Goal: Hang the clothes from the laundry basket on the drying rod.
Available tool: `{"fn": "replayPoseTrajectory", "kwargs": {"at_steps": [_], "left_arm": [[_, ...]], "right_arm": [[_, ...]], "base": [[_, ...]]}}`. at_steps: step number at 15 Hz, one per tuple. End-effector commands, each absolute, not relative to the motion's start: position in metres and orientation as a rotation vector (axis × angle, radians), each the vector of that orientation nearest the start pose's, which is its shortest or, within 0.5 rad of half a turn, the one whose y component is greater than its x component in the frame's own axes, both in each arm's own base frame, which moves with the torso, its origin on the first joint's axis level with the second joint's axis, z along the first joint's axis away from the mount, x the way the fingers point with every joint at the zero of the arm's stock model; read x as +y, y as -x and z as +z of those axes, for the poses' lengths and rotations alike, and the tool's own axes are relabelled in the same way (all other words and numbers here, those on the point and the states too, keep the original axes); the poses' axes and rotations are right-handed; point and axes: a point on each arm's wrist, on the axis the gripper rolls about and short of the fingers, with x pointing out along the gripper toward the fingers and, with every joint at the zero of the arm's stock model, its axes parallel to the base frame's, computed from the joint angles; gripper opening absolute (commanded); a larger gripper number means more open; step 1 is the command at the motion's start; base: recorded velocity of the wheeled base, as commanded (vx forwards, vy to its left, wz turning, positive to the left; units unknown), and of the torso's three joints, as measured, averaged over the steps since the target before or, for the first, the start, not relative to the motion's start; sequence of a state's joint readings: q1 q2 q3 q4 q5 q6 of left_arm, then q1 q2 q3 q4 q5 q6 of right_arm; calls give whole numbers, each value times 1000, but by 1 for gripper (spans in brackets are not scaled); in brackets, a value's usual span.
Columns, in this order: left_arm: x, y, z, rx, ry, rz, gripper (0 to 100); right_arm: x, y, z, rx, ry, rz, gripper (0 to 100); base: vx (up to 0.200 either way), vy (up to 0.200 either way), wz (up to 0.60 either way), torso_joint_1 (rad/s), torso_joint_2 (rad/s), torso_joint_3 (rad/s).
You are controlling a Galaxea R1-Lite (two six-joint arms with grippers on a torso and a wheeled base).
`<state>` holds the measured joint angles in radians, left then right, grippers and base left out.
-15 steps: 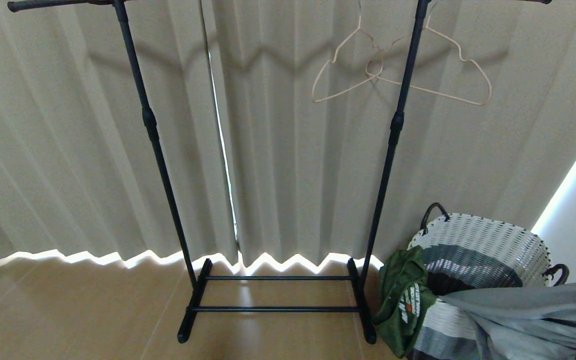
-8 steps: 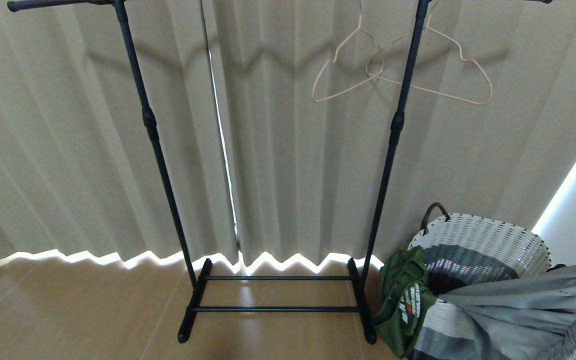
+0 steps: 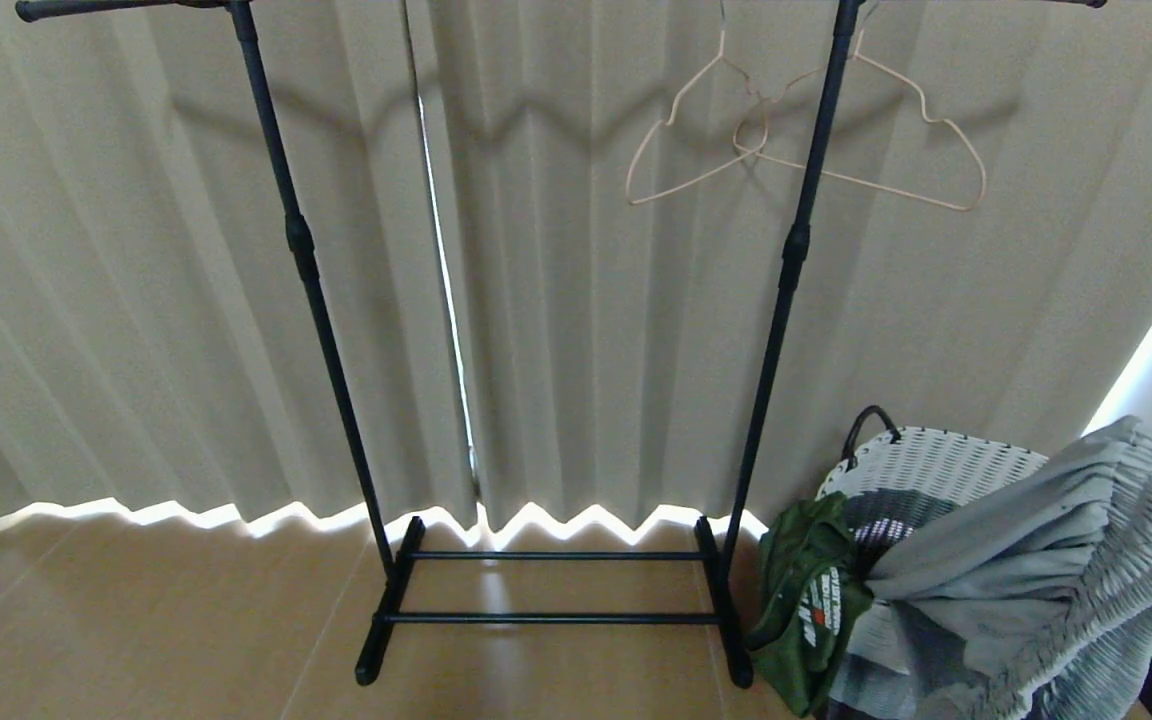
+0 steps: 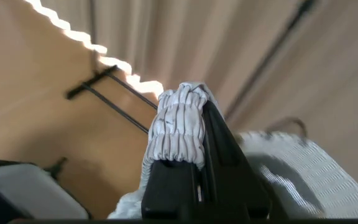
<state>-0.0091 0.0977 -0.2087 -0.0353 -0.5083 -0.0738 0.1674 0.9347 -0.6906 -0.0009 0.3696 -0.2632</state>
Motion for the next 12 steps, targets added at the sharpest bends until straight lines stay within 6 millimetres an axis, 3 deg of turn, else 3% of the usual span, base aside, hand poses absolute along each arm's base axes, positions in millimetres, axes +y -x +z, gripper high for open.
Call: {"fn": "replayPoseTrajectory", "kwargs": {"at_steps": [1, 2, 3, 4, 5, 6, 8, 10, 12], "left_arm": [[-13, 1, 188, 10, 61, -624, 100], [-13, -13, 198, 48, 50, -639, 100], [-15, -42, 209, 104, 14, -669, 100], [-16, -47, 211, 109, 6, -676, 100], [-23, -84, 217, 149, -36, -726, 100], [-30, -108, 219, 172, -64, -746, 100], [-45, -135, 216, 227, -94, -730, 100], [-84, -167, 203, 288, -144, -675, 100], [-122, -176, 191, 297, -126, -690, 100]], "right_arm": [[36, -119, 258, 171, 229, 620, 0], [37, -121, 264, 159, 223, 629, 0], [41, -120, 271, 139, 200, 651, 0], [41, -120, 272, 138, 194, 657, 0], [45, -119, 277, 127, 172, 684, 0], [46, -121, 278, 131, 165, 687, 0], [47, -123, 278, 136, 165, 689, 0], [47, -125, 283, 122, 164, 688, 0], [48, -125, 286, 116, 151, 689, 0]], "base": [[0, 0, 0, 0, 0, 0], [0, 0, 0, 0, 0, 0], [0, 0, 0, 0, 0, 0], [0, 0, 0, 0, 0, 0], [0, 0, 0, 0, 0, 0], [0, 0, 0, 0, 0, 0], [0, 0, 0, 0, 0, 0], [0, 0, 0, 0, 0, 0], [0, 0, 0, 0, 0, 0]]}}
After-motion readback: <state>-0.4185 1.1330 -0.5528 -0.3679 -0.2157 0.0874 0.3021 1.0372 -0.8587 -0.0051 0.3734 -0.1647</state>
